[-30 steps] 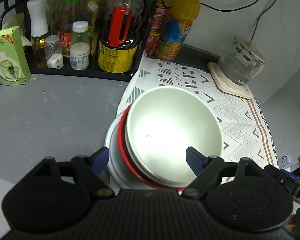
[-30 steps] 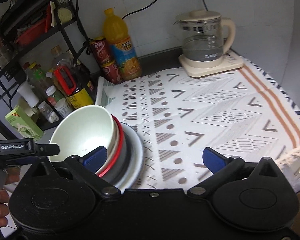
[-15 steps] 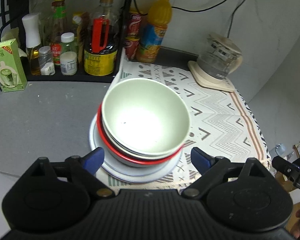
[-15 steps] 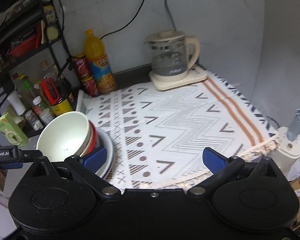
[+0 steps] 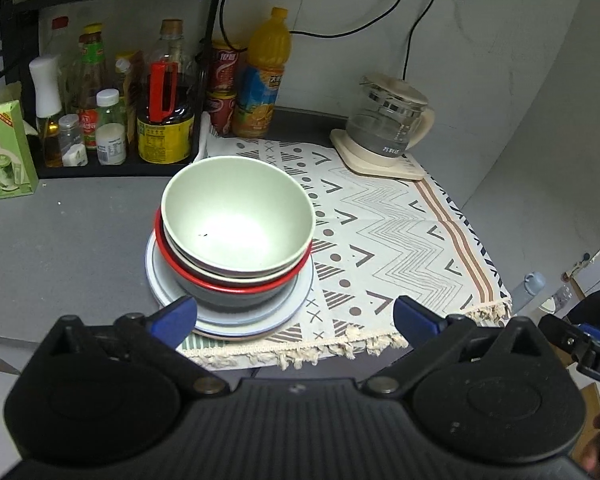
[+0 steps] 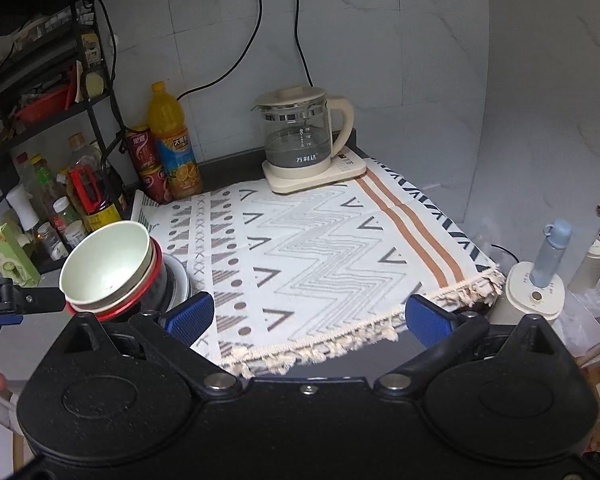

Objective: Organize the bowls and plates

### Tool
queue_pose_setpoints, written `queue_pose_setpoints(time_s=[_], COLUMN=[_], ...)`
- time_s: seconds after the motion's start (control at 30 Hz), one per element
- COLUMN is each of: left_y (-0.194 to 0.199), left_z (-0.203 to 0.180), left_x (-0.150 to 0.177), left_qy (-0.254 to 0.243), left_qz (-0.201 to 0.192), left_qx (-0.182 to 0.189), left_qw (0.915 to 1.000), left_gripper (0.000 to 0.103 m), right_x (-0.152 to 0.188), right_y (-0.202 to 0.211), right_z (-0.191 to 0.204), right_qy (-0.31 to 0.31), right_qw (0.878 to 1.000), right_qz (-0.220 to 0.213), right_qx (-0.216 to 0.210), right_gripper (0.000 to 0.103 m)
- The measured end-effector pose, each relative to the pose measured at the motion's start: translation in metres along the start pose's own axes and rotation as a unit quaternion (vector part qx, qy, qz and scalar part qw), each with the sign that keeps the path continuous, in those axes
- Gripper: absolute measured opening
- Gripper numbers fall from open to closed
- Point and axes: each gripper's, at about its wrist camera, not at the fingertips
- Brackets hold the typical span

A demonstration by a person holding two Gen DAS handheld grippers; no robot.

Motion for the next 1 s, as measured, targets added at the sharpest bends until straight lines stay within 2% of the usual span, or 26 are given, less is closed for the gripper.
queue_pose_setpoints(time_s=[0.27,0.7,1.0], left_y=[0.015,0.032,0.037], left_z=[-0.011,-0.030,-0.029], left_x=[0.008,0.011,0.010], left_qy=[-0.026,-0.077,-0.075], left_qz=[-0.013,-0.037,-0.041], left_qx=[-0.003,-0.013,-0.011], left_qw=[0.9996,0.9962,0.9963], left_gripper=[0.103,0.103,0.103], right_x=[0.007,0.011,0.008], right_y=[0.024,0.040,0.037], right_z=[-0.008,-0.015,-0.013], right_qy=[0.010,0.002,0.002], right_qw=[1.000,1.000,1.000], right_qz=[-0.008,-0.018,-0.013], right_qx=[0.001,-0.012,-0.026], right_gripper=[0.103,0.103,0.103])
Point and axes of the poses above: each gripper's, at about its wrist camera, not at the fingertips, and y roughly against the way its jaws point, z to its left, x to its underside, and after that the axes turned 15 degrees about -z, right-handed
